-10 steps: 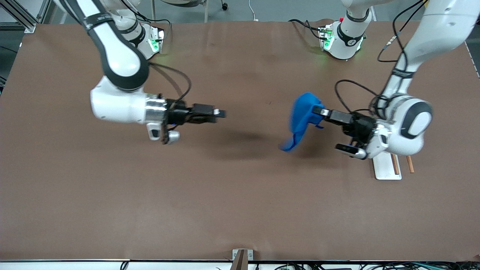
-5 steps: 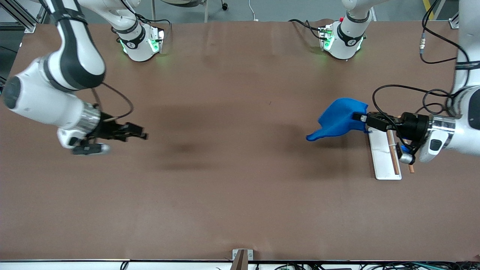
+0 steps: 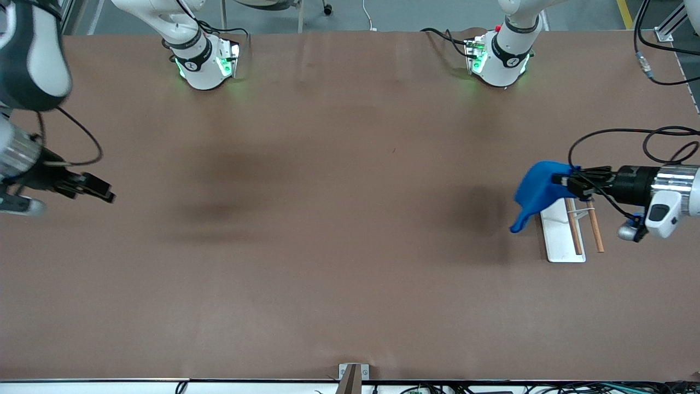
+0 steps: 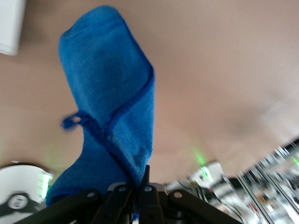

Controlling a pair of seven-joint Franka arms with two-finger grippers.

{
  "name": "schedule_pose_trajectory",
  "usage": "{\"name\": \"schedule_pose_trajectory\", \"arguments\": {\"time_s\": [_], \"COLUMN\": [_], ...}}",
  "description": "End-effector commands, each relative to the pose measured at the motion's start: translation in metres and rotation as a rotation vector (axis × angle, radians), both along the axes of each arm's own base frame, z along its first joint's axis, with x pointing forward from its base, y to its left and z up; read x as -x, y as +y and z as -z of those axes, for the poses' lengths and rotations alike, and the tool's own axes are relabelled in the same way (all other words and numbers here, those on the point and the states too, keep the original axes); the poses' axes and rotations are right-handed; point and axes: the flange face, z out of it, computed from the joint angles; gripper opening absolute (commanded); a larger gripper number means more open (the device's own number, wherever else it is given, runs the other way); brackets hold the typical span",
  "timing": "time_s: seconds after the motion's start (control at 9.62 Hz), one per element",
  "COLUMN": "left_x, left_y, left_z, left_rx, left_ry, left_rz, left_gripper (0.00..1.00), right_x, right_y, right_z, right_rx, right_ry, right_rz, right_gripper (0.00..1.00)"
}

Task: Right arm passes towel to left arm to hang
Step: 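Move the towel over the dowels while the right gripper retracts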

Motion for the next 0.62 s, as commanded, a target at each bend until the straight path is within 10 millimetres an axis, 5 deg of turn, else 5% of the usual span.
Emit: {"name": "schedule_pose_trajectory", "arguments": {"time_s": [0.0,0.21,0.52], "left_x": [-0.003,-0.007,-0.002], "left_y": [0.036,0.056,0.09], "left_z": [0.018,0.022,0.028], "left_rx": [-0.113,-0.135,-0.23], "left_ry": [-0.019,-0.051,-0.075], "left_rz": [-0.011,-0.048,0.006], "left_gripper": [0.0,0.0,0.0], "right_x": [0.027,0.044,0.053], "right_y": [-0.032,-0.034,-0.036], "right_z": [-0.071,-0.118,-0.119], "right_rx": [0.027,0.023,0.016], "right_ry": [0.001,0.04,0.062], "right_rz": [0.066,0.073,0.081], "right_gripper": [1.0,1.0,1.0]}}
